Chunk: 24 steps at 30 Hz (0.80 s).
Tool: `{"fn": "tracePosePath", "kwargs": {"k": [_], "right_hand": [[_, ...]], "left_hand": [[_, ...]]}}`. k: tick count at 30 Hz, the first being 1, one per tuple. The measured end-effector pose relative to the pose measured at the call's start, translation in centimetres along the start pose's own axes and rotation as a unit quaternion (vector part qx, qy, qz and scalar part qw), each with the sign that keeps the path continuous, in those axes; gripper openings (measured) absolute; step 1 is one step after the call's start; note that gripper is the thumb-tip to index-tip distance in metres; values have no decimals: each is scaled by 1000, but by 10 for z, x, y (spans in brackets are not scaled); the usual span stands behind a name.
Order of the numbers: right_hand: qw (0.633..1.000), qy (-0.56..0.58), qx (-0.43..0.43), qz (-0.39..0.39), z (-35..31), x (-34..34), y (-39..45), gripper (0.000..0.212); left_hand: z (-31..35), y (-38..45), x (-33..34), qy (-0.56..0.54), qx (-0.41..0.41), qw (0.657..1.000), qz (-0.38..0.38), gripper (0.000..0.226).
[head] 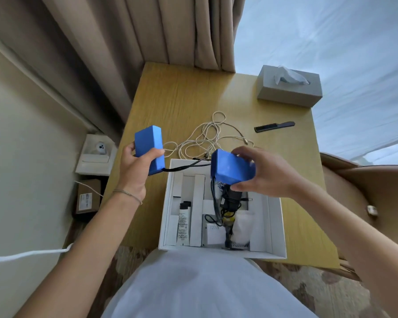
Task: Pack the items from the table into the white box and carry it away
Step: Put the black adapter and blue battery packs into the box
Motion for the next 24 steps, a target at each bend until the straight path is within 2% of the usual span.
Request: {"fn": "tracePosePath", "kwargs": {"k": [4, 9, 14, 19, 24], "right_hand": [[990, -127, -57, -35, -4, 44, 14, 73], [977, -190, -82, -42, -13, 83, 30, 69], [976, -210, -55, -34, -18, 118, 48, 60], [978, -205, -26, -23, -17, 140, 59, 60], [983, -183, -20, 4, -16, 149, 57, 71]], "left_hand": [[2, 0, -7, 8, -1, 1000, 22, 76], [3, 4, -21, -5, -1, 998, 58, 69], [2, 2, -28, -15, 0, 998, 65, 57], [-2, -5, -33, -18, 1, 998, 64, 57], [-8, -11, -36, -13, -2, 998, 60, 54]]}}
Point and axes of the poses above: each hand's wrist, its own y-axis towards the middle knuckle, its own x-axis out of the palm, z = x × y, the point moved 7 cm from there along y, towards the middle knuckle, and after that the axes turned 7 degrees about -x, right-handed, at the moved point
